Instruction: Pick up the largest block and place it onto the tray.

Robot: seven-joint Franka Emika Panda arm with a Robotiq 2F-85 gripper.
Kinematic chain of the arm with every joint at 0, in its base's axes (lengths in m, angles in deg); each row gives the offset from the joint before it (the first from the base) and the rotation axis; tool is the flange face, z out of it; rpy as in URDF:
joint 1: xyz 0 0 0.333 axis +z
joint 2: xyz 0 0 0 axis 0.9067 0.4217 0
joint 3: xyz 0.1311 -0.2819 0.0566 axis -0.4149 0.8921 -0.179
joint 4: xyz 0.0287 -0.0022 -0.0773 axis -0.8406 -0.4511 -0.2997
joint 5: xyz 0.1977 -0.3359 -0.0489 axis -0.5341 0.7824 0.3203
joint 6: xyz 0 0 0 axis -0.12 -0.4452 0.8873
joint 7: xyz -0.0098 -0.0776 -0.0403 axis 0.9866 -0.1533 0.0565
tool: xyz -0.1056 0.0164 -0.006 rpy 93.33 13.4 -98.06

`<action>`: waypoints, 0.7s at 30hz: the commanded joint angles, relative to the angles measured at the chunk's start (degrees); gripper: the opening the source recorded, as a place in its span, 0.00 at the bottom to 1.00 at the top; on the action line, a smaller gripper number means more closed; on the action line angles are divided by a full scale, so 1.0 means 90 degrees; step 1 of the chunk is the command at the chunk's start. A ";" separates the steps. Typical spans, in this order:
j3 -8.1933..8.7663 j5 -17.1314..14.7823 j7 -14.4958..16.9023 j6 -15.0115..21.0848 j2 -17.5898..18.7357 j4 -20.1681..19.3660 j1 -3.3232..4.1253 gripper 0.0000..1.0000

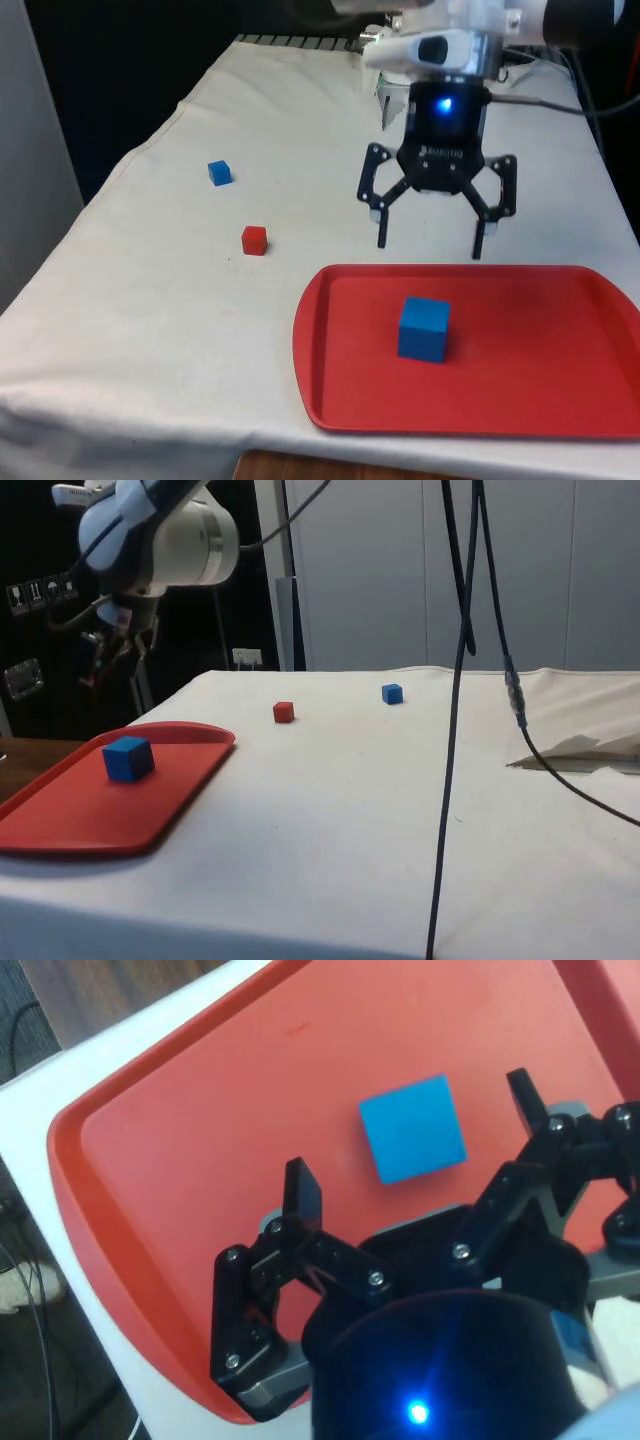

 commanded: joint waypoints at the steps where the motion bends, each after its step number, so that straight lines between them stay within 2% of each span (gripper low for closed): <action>1: 0.0076 0.0051 0.0013 0.0089 -0.0191 -0.0286 0.0146 1.00; 5: 0.0076 0.0242 0.0019 0.0102 -0.0452 -0.0433 0.0159 1.00; 6: -0.0006 0.0242 0.0000 0.0000 -0.0306 -0.0166 0.0000 1.00; 7: 0.0076 0.0286 0.0019 0.0102 -0.0503 -0.0458 0.0159 1.00; 13: 0.0032 0.0516 0.0025 0.0070 -0.0802 -0.0618 0.0127 1.00; 14: -0.0038 0.0509 0.0000 0.0000 -0.0675 -0.0401 0.0000 1.00; 15: 0.0025 0.0547 0.0025 0.0070 -0.0847 -0.0637 0.0121 1.00; 21: -0.0025 0.0777 0.0013 0.0076 -0.1101 -0.0796 0.0095 1.00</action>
